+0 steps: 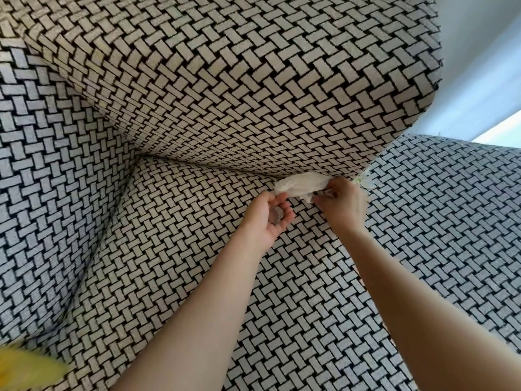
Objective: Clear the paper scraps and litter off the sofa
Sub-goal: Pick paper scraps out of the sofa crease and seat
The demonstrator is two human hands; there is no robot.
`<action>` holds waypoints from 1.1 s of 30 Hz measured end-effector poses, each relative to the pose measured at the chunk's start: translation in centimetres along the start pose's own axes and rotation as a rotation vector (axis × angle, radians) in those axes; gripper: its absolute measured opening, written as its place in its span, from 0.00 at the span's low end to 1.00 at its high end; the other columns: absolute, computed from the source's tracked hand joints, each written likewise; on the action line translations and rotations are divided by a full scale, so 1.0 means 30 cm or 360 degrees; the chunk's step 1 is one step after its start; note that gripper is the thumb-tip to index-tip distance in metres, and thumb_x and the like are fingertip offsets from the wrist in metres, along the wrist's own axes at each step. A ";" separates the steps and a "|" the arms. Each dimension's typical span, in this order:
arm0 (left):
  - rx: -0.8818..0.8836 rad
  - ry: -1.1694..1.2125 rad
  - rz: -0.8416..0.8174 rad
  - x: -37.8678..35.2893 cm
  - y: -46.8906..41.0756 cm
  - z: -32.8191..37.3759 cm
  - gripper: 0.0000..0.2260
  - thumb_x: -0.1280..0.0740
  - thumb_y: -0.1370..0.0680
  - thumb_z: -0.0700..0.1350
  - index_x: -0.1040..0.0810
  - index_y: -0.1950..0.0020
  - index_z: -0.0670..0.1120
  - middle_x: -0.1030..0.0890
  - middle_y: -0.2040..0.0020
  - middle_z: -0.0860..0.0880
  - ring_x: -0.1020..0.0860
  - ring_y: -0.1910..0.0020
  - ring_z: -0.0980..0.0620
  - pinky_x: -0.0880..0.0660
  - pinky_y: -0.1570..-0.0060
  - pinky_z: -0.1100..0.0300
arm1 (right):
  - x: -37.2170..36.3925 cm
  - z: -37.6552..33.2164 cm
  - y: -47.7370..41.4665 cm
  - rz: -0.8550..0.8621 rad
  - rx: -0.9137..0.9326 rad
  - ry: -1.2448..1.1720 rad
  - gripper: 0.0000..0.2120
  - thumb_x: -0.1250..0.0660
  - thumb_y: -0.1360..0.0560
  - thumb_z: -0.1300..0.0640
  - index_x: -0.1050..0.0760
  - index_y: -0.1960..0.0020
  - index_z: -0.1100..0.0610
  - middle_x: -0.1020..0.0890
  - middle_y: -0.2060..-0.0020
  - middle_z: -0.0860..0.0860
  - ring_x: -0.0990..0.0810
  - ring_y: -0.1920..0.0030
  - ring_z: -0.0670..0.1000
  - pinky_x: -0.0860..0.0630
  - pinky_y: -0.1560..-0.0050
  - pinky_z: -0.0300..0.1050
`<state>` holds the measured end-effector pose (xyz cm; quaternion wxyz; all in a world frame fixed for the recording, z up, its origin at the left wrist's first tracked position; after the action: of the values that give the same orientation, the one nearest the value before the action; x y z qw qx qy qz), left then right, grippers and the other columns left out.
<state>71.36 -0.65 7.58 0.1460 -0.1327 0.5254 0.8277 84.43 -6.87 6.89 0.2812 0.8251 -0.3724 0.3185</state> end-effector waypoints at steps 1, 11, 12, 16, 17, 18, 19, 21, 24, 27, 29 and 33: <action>-0.0007 0.0000 -0.0007 -0.003 0.000 0.002 0.13 0.45 0.20 0.40 0.25 0.60 0.40 0.27 0.64 0.46 0.28 0.66 0.53 0.25 0.65 0.62 | -0.007 -0.003 0.000 0.0004 0.0034 0.0016 0.11 0.30 0.29 0.61 0.22 0.46 0.60 0.17 0.54 0.53 0.19 0.53 0.53 0.22 0.51 0.51; 0.0023 0.0058 0.0008 0.016 -0.005 0.004 0.11 0.45 0.20 0.40 0.25 0.58 0.39 0.26 0.63 0.45 0.27 0.65 0.52 0.22 0.72 0.64 | -0.014 -0.011 0.032 0.0193 0.0118 0.0144 0.14 0.37 0.24 0.64 0.26 0.39 0.60 0.23 0.45 0.54 0.25 0.47 0.51 0.34 0.52 0.37; 0.0020 0.0060 0.0006 0.015 -0.007 0.006 0.11 0.45 0.20 0.39 0.25 0.58 0.39 0.26 0.64 0.46 0.27 0.66 0.52 0.22 0.72 0.64 | -0.019 -0.013 0.037 0.0178 0.0137 0.0153 0.14 0.38 0.23 0.65 0.26 0.39 0.60 0.23 0.45 0.54 0.25 0.47 0.51 0.34 0.52 0.37; 0.0003 0.0011 0.0018 0.004 -0.008 0.014 0.12 0.45 0.20 0.40 0.25 0.59 0.40 0.27 0.65 0.46 0.28 0.66 0.53 0.23 0.67 0.63 | -0.025 -0.029 0.018 0.0017 0.0206 0.0329 0.11 0.40 0.24 0.67 0.23 0.46 0.63 0.21 0.49 0.57 0.26 0.49 0.55 0.30 0.56 0.42; -0.0002 0.0008 0.0014 0.001 -0.005 0.013 0.13 0.45 0.20 0.40 0.25 0.59 0.40 0.27 0.65 0.46 0.28 0.66 0.53 0.23 0.68 0.63 | -0.017 -0.032 0.008 -0.0018 0.0170 0.0287 0.09 0.40 0.24 0.66 0.22 0.48 0.62 0.20 0.52 0.57 0.25 0.53 0.55 0.31 0.62 0.40; -0.0011 0.0009 0.0013 -0.003 0.000 0.010 0.13 0.45 0.20 0.40 0.25 0.60 0.40 0.27 0.65 0.46 0.28 0.67 0.54 0.23 0.69 0.64 | -0.012 -0.034 0.002 -0.0048 0.0120 0.0204 0.08 0.39 0.24 0.65 0.22 0.50 0.62 0.19 0.56 0.55 0.25 0.58 0.53 0.33 0.67 0.38; -0.0020 0.0009 0.0014 -0.004 0.004 0.006 0.13 0.45 0.20 0.40 0.25 0.60 0.40 0.27 0.65 0.46 0.28 0.67 0.54 0.23 0.70 0.64 | -0.012 -0.033 0.004 -0.0078 0.0056 0.0087 0.07 0.38 0.24 0.65 0.21 0.52 0.61 0.19 0.60 0.52 0.25 0.62 0.50 0.35 0.69 0.36; -0.0029 0.0014 0.0005 -0.004 0.015 -0.004 0.12 0.45 0.20 0.40 0.26 0.59 0.40 0.26 0.64 0.46 0.27 0.66 0.53 0.23 0.71 0.64 | -0.024 -0.031 0.039 -0.0138 -0.0159 -0.0292 0.06 0.36 0.24 0.63 0.20 0.55 0.60 0.21 0.67 0.48 0.27 0.67 0.47 0.32 0.68 0.35; -0.0026 0.0088 -0.0052 0.005 0.046 -0.007 0.14 0.46 0.19 0.43 0.24 0.58 0.40 0.22 0.63 0.44 0.24 0.64 0.51 0.23 0.67 0.62 | -0.086 -0.043 0.136 -0.0250 -0.0686 -0.1175 0.06 0.37 0.23 0.63 0.21 0.53 0.61 0.21 0.66 0.50 0.22 0.64 0.47 0.23 0.60 0.38; -0.0110 0.0247 -0.0114 0.032 0.085 0.004 0.19 0.49 0.19 0.46 0.23 0.56 0.39 0.19 0.65 0.44 0.22 0.62 0.50 0.24 0.63 0.61 | -0.168 -0.109 0.224 -0.0505 -0.1099 -0.1933 0.11 0.43 0.20 0.59 0.24 0.52 0.62 0.20 0.60 0.54 0.21 0.60 0.49 0.23 0.59 0.38; -0.0215 0.0357 -0.0093 0.057 0.111 0.017 0.20 0.51 0.18 0.47 0.23 0.56 0.40 0.18 0.64 0.43 0.22 0.60 0.49 0.25 0.58 0.60 | -0.205 -0.173 0.273 -0.0665 -0.1221 -0.2409 0.15 0.48 0.19 0.55 0.25 0.51 0.62 0.21 0.56 0.57 0.22 0.55 0.52 0.24 0.53 0.43; -0.0533 0.0398 0.0033 0.138 0.188 0.045 0.19 0.51 0.19 0.47 0.23 0.55 0.41 0.19 0.56 0.43 0.21 0.54 0.49 0.25 0.48 0.58 | -0.228 -0.291 0.361 -0.0667 -0.1226 -0.2644 0.17 0.49 0.19 0.55 0.26 0.57 0.62 0.20 0.62 0.57 0.22 0.57 0.53 0.26 0.48 0.45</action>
<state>65.30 -1.30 11.28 0.0471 -0.2516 0.3957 0.8820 69.52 -3.89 9.91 0.2305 0.6885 -0.3775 -0.5747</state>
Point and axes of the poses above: each hand's wrist, its own y-axis away from the middle knuckle, its own x-axis out of the back of the hand, z = x × y, the point moved 4 cm from there along -y, towards the middle knuckle
